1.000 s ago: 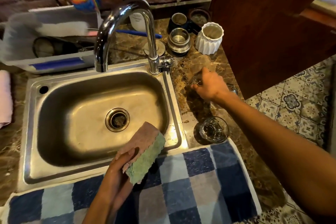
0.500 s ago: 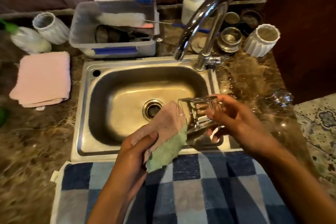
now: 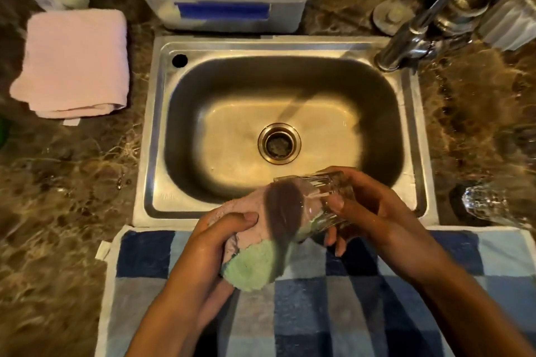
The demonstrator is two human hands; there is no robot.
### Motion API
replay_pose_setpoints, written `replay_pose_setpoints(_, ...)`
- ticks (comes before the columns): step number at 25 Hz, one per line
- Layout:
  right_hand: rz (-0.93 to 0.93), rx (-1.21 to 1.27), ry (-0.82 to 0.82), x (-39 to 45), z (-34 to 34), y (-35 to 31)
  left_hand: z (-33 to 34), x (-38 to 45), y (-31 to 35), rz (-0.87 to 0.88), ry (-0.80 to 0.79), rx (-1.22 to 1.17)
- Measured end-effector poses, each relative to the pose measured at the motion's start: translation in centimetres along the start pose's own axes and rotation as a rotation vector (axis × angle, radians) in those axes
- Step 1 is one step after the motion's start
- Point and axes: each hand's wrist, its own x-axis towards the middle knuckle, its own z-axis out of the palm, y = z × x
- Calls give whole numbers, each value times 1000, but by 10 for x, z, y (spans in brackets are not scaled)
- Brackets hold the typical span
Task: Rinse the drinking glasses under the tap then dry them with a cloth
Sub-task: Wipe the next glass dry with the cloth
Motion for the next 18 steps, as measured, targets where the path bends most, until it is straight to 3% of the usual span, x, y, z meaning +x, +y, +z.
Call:
replay_pose_setpoints(5,-3,-42,-49,13,25,19,-18,9,-10,-5,-105,-162)
replay_pose_setpoints(7,-19,-90,-26,16,34,23,-15,10,-13,16,-135,-119)
replay_pose_setpoints(10,-18,-203,-34,19,42,29,-10,16,-18,20,-15,101)
replay_pose_setpoints(12,54,-128,-30,25,43,27,1,18,-23,50,63,157)
replay_pose_setpoints(14,225,-40,21,35,44,23,15,19,-30,173,102,199)
replay_pose_setpoints(15,281,-122,66,39,45,22,18,20,-37,269,118,257)
replay_pose_setpoints(18,162,-425,313,47,48,33,23,22,-50,424,161,425)
